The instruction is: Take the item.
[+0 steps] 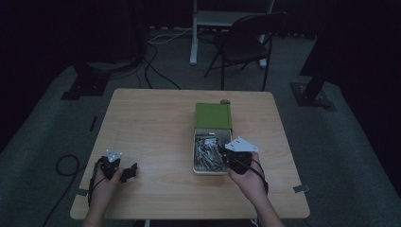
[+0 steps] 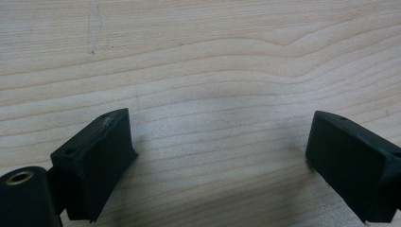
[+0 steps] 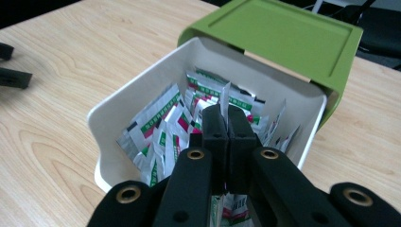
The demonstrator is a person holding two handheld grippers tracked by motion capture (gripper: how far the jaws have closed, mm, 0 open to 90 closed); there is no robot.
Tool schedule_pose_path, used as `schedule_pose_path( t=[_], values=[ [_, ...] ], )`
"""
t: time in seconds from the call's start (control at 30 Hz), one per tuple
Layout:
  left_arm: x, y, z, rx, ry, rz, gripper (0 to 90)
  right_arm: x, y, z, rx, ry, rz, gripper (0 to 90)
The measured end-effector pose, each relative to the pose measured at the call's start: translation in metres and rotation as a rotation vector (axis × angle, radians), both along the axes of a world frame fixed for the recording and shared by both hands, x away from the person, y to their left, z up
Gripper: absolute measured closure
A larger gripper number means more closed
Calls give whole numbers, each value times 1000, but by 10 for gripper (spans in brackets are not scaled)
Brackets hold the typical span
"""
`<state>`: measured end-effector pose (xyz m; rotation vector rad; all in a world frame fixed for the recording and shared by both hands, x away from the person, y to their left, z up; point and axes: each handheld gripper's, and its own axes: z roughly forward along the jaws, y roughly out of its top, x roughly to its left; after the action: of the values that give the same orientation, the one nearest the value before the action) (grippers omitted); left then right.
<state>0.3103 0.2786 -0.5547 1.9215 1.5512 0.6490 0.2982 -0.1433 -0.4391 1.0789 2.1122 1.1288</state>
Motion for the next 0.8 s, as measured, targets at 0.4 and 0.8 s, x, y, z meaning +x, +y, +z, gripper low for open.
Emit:
schedule_pose_path(
  t=[0.4, 0.8],
  values=[
    [0, -1, 0, -1, -4, 0, 90, 1, -15, 39, 106, -57, -6, 892],
    [0, -1, 0, -1, -2, 4, 89, 4, -58, 52, 129, -81, -98, 892]
  ],
)
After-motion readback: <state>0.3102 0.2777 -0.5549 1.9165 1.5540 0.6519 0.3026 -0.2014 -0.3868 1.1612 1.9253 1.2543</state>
